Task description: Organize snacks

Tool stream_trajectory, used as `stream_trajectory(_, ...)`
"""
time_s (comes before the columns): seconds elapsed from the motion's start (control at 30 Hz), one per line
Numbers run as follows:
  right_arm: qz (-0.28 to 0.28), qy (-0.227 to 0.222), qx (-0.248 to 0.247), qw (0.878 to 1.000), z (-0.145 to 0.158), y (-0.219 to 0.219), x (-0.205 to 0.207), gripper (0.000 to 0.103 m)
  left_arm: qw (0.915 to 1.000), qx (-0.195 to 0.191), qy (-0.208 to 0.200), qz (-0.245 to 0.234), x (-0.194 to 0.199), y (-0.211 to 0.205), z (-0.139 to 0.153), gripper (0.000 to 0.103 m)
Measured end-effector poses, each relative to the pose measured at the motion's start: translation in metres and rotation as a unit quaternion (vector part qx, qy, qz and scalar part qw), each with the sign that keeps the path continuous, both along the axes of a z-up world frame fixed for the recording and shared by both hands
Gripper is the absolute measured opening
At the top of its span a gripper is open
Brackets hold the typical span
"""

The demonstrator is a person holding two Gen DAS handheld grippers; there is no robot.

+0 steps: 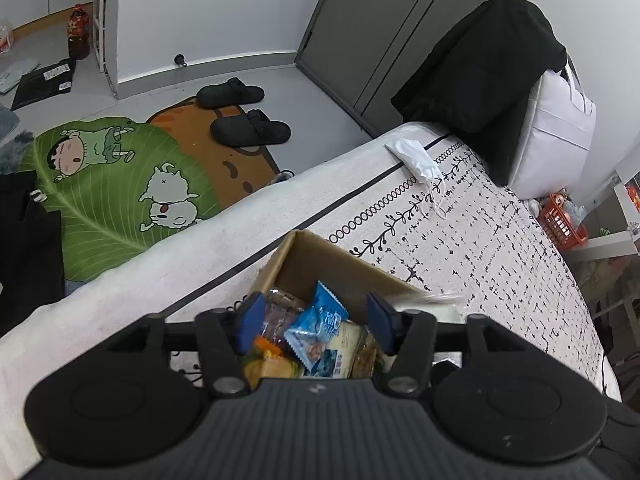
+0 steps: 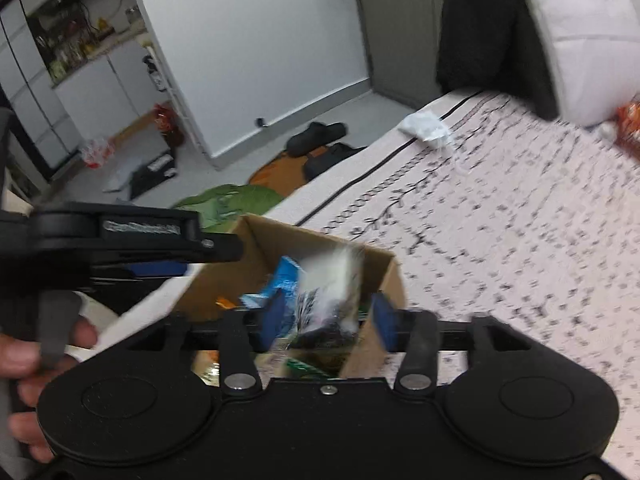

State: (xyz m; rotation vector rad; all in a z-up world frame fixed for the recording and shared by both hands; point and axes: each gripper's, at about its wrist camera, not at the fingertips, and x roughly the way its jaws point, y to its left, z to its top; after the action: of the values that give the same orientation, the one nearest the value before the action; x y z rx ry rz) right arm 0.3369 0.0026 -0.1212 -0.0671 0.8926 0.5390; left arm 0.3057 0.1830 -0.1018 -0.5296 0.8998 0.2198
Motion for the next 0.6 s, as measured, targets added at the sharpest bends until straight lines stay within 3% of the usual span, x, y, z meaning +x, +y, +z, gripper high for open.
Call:
stream_trajectory(0.27, -0.023, -0.005, -0.002, 1.0, 0.015, -0.012, -0.016, 0.056, 1.0, 0.003, -0.005, -0.001, -0.026, 0.002, 0.014, 0.079)
stream_trajectory(0.6, -0.038, -0.005, 0.004, 0.999, 0.032, -0.023, -0.042, 0.056, 0.9995, 0.003, -0.009, -0.029, -0.061, -0.01, 0.038, 0.087)
